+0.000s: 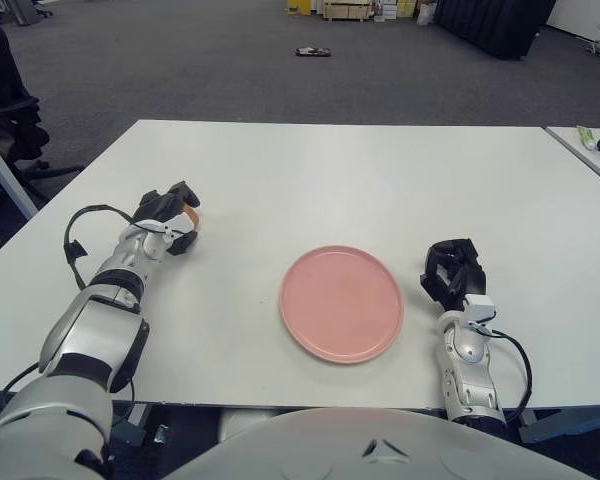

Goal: Put the apple into the plate.

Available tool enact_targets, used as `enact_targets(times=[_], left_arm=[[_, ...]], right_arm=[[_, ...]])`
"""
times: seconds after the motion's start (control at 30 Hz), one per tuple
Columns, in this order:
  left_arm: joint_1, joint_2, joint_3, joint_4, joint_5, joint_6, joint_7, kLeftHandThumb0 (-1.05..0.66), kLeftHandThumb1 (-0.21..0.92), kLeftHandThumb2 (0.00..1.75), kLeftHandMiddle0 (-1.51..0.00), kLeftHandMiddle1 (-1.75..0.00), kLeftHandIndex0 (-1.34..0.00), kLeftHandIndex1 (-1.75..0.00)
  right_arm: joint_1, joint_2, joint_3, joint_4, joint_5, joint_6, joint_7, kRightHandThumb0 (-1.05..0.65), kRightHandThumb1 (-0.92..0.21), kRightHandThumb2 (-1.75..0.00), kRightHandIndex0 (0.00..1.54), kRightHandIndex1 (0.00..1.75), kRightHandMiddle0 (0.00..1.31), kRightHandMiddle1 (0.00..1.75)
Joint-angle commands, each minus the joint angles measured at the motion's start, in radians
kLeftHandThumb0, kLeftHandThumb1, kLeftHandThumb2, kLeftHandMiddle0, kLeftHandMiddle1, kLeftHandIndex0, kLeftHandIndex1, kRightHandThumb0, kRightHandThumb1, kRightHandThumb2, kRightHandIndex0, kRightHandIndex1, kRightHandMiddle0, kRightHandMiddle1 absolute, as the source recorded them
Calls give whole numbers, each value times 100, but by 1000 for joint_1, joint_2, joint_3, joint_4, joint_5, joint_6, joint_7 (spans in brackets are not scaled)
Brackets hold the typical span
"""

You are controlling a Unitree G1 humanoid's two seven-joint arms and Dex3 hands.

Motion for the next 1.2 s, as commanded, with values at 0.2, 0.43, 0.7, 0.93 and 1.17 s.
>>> enact_targets(times=[0.2, 0.43, 0.7, 0.93, 1.17], left_arm=[[-5, -21, 9, 4, -3, 11, -16, -1, 9, 147, -78, -175, -73, -141], [-36, -14, 19, -54, -4, -22, 6, -1, 4, 151, -81, -175, -80, -135], [-39, -5, 22, -124, 6, -49, 33, -2, 0, 154, -84, -175, -84, -134], [-50, 2, 16, -237, 30, -90, 64, -2, -2, 156, -85, -175, -86, -132], [-15, 13, 22, -414, 56, -61, 39, -2, -1, 155, -83, -175, -85, -133]], right_arm=[[10, -3, -8, 16, 8, 53, 3, -37, -75, -77, 53, 132, 29, 175], [7, -3, -10, 20, 10, 55, 2, -37, -75, -76, 54, 132, 29, 175], [6, 0, -12, 26, 16, 42, 5, -37, -76, -75, 54, 132, 29, 175], [1, 0, -11, 34, 13, 37, 8, -37, -76, -75, 54, 131, 29, 175], [-6, -4, -8, 47, 1, 31, 6, -37, -76, -75, 54, 131, 28, 175]])
